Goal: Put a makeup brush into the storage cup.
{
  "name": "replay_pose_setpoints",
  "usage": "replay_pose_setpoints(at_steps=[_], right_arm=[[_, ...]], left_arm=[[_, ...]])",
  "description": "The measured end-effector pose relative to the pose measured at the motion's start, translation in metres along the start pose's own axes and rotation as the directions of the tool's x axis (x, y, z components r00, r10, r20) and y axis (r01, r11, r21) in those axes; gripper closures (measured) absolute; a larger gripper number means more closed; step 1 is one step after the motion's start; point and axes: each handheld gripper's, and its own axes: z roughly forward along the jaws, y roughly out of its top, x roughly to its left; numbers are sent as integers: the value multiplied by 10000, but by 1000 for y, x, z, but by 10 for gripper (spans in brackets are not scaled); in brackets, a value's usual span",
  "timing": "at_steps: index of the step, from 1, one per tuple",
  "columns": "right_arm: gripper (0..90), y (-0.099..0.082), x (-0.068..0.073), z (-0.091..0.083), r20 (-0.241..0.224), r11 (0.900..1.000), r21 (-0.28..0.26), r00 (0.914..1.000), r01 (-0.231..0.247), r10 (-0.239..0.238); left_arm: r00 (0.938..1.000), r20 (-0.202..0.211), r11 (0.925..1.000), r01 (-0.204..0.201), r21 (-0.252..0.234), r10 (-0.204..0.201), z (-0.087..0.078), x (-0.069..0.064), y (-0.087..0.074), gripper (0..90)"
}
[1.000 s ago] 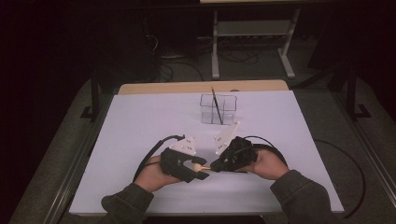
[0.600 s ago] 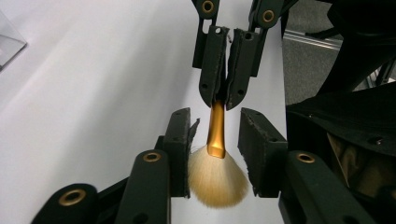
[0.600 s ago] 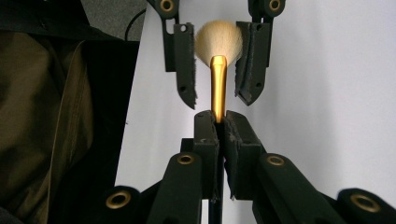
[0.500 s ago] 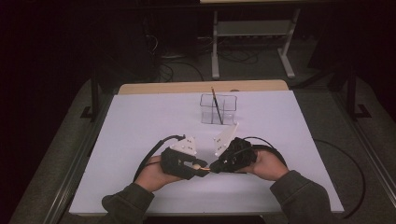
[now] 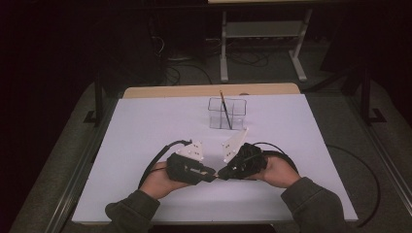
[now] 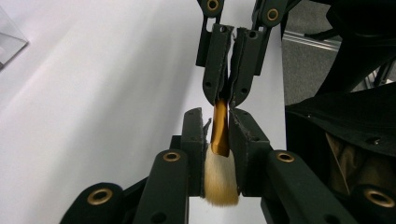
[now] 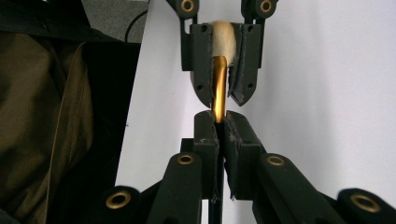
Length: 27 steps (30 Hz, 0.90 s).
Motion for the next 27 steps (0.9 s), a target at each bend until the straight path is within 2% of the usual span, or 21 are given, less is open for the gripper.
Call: replay_pose_setpoints(at_steps=[2, 9, 11, 16, 23, 27], right_arm=[[833, 0, 0, 0, 13, 10000, 28, 10000, 8, -8], [832, 0, 1, 1, 38, 9999, 96, 9999, 98, -98], [829, 1, 0, 2, 62, 9999, 49, 9999, 161, -161], [767, 0, -1, 1, -97, 10000, -39, 9999, -55, 54], [728, -1, -2, 4, 25, 9991, 388, 9999, -150, 149], [746, 0, -1, 6, 86, 9987, 485, 9998, -158, 154]], left_arm=[[10000, 38, 10000, 75, -43, -75, 1, -1, 0, 786], [9999, 79, 9999, -95, 92, 94, 0, -1, 1, 814], [9999, 86, 10000, -57, -14, 57, 0, -2, 2, 821], [9998, -44, 9998, -180, 76, 181, -2, -3, 4, 832], [9996, -43, 9994, -261, 242, 262, -2, -4, 5, 835], [9998, 1, 9996, -176, 238, 176, -3, -5, 7, 836]])
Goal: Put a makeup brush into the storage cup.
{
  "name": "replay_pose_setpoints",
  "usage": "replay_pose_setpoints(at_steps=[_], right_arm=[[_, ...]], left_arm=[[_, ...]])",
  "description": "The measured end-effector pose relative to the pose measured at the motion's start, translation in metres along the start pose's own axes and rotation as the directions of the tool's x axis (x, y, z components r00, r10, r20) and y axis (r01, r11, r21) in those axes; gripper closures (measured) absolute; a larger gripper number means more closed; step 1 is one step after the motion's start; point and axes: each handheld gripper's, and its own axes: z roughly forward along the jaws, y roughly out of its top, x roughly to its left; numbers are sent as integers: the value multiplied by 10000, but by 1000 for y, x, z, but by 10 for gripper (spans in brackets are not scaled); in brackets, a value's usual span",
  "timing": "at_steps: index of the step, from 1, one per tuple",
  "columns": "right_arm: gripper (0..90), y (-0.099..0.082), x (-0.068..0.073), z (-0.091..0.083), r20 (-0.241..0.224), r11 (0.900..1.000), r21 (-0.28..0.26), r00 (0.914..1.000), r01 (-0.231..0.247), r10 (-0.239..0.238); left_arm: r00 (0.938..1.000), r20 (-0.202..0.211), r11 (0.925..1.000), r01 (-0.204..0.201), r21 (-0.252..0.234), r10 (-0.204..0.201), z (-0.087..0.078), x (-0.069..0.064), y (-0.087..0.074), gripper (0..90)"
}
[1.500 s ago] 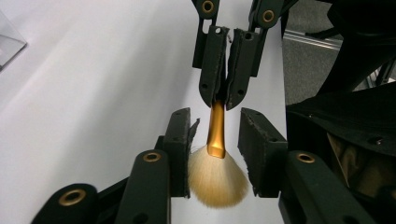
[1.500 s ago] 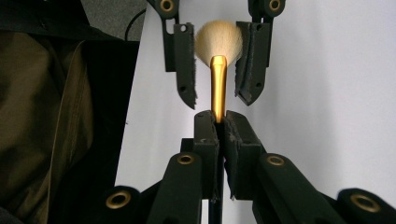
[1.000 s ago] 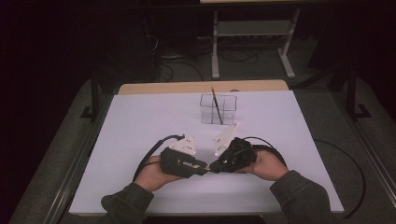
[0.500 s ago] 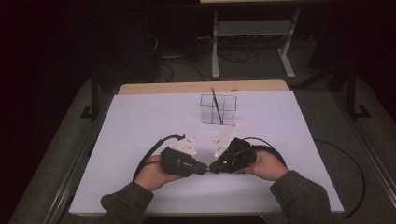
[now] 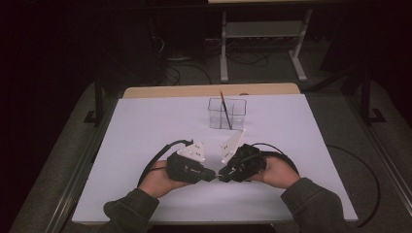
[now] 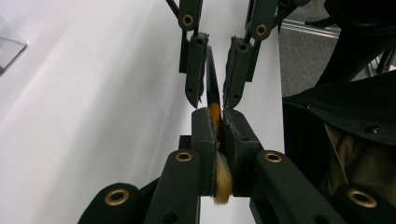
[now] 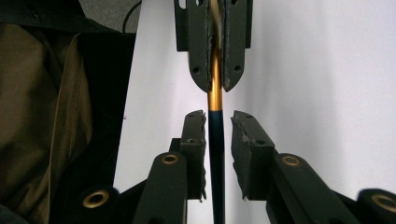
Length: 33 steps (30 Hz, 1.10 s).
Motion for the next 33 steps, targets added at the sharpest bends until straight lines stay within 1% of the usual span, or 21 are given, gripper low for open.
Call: replay_pose_setpoints(at_steps=[3, 5, 14, 18, 19, 21, 25, 26, 27, 29, 30, 31, 33], right_arm=[[760, 1, 1, 1, -25, 10000, 61, 10000, 44, -44], [762, 1, 2, 1, 57, 9999, 96, 10000, 81, -82], [814, 2, 2, 3, -20, 9997, 158, 9998, 192, -191], [825, 2, 3, 4, -6, 9993, 206, 9995, 321, -321], [826, 2, 3, 5, -33, 9994, 194, 9996, 295, -294], [828, 1, 3, 5, -51, 9994, 193, 9996, 289, -288], [828, -4, 2, 5, -96, 9998, 154, 9999, 139, -137], [828, -6, 1, 5, -80, 9998, 176, 9999, 118, -117], [829, -7, 1, 5, -84, 9998, 183, 10000, 1, 1], [829, -11, -1, 5, -100, 9997, 208, 9998, -148, 150], [829, -13, -2, 5, -108, 9996, 200, 9998, -174, 176], [829, -15, -2, 5, -92, 9996, 208, 9997, -206, 208], [829, -19, -3, 4, -56, 9994, 222, 9996, -264, 265]], left_arm=[[9997, -23, 9995, -256, 169, 256, -1, 1, 3, 836], [9997, -48, 9995, -234, 190, 235, 0, 0, 4, 835], [9998, -14, 9994, -208, 259, 208, 1, -1, 5, 836], [9998, -1, 9995, -190, 266, 190, 2, -1, 5, 827], [9997, -22, 9994, -244, 237, 245, 1, -1, 5, 814], [9996, -123, 9995, -262, 160, 264, -1, -1, 5, 744], [9997, -214, 9999, -123, 25, 123, -5, 0, 3, 668], [9997, -223, 9999, -132, -10, 131, -6, 0, 3, 665], [9996, -240, 9999, -121, 3, 121, -7, 0, 2, 663], [9995, -300, 10000, 3, -33, -4, -8, 1, 0, 648], [9996, -299, 10000, -6, 4, 6, -9, 1, -1, 649], [9993, -369, 9999, 93, -74, -96, -10, 1, -3, 652], [9990, -425, 9998, 162, -133, -168, -11, 2, -5, 650]])
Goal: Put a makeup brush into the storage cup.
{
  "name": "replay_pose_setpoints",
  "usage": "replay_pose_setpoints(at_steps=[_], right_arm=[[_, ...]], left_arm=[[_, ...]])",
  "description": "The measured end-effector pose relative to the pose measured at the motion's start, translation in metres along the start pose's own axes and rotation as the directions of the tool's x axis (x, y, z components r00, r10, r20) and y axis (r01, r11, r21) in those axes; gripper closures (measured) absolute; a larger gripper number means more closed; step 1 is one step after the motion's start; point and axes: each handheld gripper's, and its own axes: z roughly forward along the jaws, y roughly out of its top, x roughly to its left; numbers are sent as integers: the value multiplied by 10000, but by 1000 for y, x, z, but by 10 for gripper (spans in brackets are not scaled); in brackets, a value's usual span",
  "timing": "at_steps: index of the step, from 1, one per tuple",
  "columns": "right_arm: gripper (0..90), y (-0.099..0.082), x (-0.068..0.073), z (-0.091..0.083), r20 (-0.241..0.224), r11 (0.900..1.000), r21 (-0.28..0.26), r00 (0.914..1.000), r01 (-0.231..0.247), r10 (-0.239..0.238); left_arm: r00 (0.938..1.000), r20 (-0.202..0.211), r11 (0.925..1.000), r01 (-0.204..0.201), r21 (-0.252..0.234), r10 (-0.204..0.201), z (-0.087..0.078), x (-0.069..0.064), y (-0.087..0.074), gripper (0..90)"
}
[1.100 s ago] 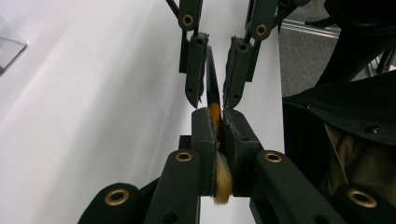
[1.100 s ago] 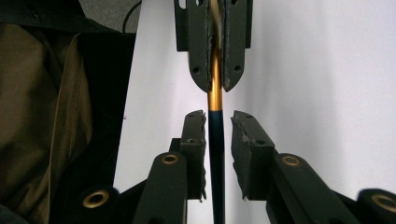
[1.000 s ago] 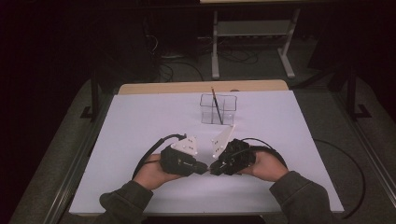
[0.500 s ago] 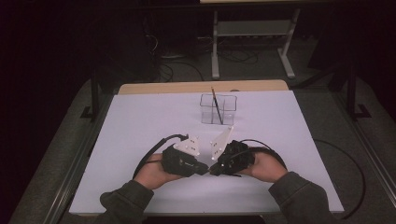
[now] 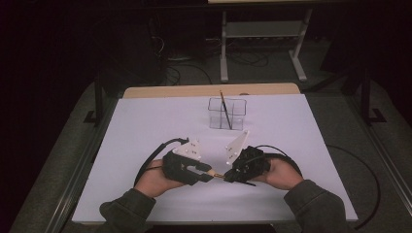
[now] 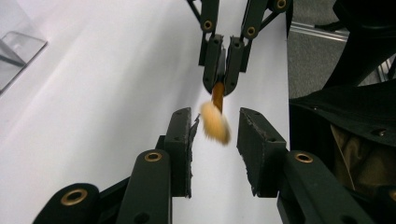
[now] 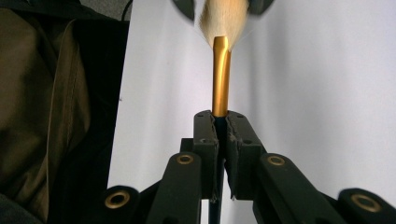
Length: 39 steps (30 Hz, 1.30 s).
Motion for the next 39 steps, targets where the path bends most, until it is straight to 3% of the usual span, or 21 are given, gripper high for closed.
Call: replay_pose_setpoints(at_steps=[9, 18, 39], right_arm=[[830, -13, -3, -4, 119, 9992, -93, 9992, -378, 380], [830, -20, -11, -14, 216, 9952, -488, 9960, -853, 864], [830, -26, -24, -24, 487, 9881, -765, 9893, -1336, 1375]], left_arm=[[9987, -200, 9986, 474, -236, -479, -8, 3, -16, 619], [9971, -442, 9972, 605, -443, -625, -15, 5, -29, 611], [9891, -899, 9916, 1106, -663, -1164, -26, 9, -52, 542]])
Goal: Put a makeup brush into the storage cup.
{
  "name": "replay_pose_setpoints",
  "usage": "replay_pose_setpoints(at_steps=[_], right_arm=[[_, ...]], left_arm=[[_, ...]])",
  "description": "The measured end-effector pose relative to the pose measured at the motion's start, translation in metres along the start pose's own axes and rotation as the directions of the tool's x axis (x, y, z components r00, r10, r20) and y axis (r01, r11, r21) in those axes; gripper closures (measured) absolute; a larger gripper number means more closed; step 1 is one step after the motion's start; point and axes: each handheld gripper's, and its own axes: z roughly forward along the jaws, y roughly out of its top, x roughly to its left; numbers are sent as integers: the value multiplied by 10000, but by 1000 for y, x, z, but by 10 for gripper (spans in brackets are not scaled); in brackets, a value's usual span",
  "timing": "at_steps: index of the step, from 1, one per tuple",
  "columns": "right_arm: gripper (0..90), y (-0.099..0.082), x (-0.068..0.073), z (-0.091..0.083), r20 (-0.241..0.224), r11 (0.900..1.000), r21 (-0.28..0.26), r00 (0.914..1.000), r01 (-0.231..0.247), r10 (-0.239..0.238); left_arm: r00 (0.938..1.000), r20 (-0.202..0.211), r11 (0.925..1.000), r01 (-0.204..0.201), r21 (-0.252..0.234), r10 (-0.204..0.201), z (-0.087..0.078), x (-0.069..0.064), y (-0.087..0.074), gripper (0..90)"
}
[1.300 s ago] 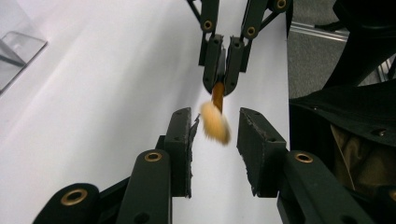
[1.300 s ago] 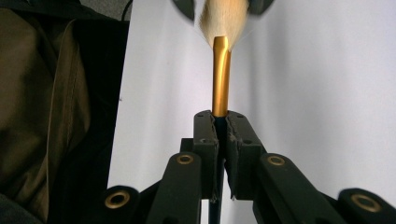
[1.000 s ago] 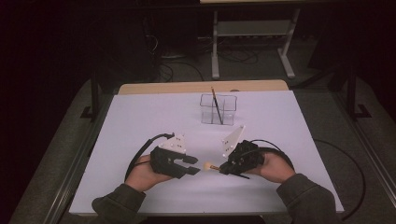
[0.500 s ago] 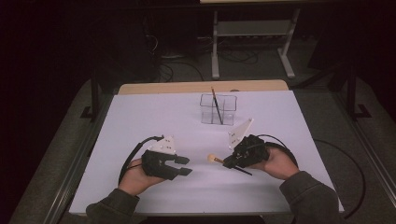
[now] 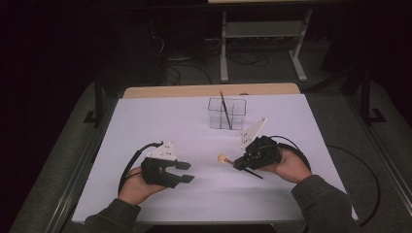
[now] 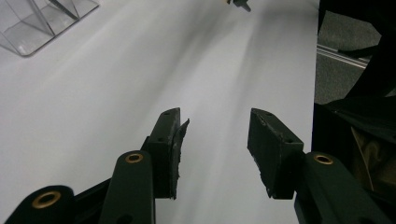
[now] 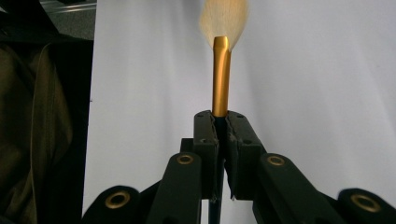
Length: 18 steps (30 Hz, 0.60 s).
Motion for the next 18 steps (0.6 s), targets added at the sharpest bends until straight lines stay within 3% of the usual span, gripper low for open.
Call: replay_pose_setpoints(at_steps=[18], right_arm=[[830, 2, -10, -10, 130, 9995, -171, 9996, -260, 262]], left_arm=[[9994, -179, 9994, 308, -181, -312, -4, 4, -11, 522]])
